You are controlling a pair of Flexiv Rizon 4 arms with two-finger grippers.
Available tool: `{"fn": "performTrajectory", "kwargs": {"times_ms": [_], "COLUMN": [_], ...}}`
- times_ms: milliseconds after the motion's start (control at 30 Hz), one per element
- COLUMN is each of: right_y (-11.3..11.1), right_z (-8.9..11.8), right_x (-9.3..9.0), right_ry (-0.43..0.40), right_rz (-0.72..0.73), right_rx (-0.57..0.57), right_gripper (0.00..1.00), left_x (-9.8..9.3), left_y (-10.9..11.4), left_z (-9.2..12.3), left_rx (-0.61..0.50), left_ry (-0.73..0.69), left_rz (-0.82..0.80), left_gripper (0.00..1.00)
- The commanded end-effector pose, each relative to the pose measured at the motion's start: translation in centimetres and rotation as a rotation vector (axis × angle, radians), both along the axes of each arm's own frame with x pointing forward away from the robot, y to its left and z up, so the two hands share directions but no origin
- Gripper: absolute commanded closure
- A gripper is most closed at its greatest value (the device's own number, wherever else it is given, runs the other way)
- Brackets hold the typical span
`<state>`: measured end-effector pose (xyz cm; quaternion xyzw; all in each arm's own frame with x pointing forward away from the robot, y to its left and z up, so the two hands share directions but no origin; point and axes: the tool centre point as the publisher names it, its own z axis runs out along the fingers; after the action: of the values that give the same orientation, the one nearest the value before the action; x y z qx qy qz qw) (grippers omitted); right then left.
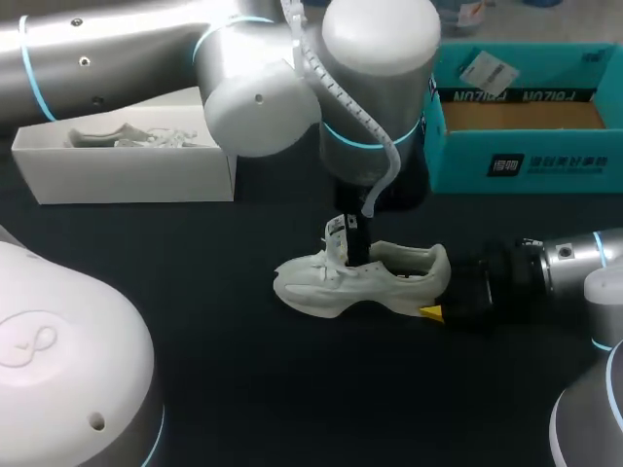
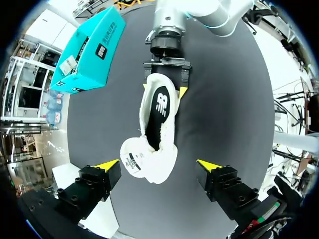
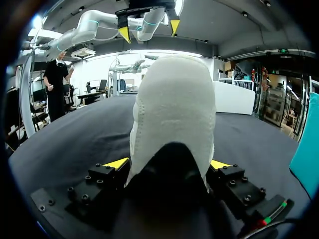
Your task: Take the shoe out of the shoebox, open the shoe tongue, remove and reinsert the insole, then place the shoe into the shoebox
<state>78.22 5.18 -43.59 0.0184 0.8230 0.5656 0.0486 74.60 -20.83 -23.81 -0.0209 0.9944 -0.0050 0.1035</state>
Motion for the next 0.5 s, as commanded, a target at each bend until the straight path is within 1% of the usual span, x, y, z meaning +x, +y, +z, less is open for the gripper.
{"fn": "performTrajectory", "kwargs": {"times_ms": [33, 467, 500], "right_y": [0.28, 0.28, 0.28], "right_z": [-0.80, -0.80, -0.80], "right_x": [-0.09, -0.09, -0.09], "right_ry": [0.000, 0.000, 0.000], "right_rz": [0.000, 0.000, 0.000], "right_rx": [-0.004, -0.004, -0.004], "right_gripper": [1.00, 1.00, 1.00], "left_x": [1.05, 1.05, 0.87], "left_y": [-0.25, -0.25, -0.42], "left_z": [-0.89, -0.89, -0.98], "left_rx": [0.042, 0.042, 0.016], "left_ry": [0.223, 0.223, 0.204], "left_rz": [-0.222, -0.222, -0.234], "left_gripper": [0.00, 0.00, 0.00]}}
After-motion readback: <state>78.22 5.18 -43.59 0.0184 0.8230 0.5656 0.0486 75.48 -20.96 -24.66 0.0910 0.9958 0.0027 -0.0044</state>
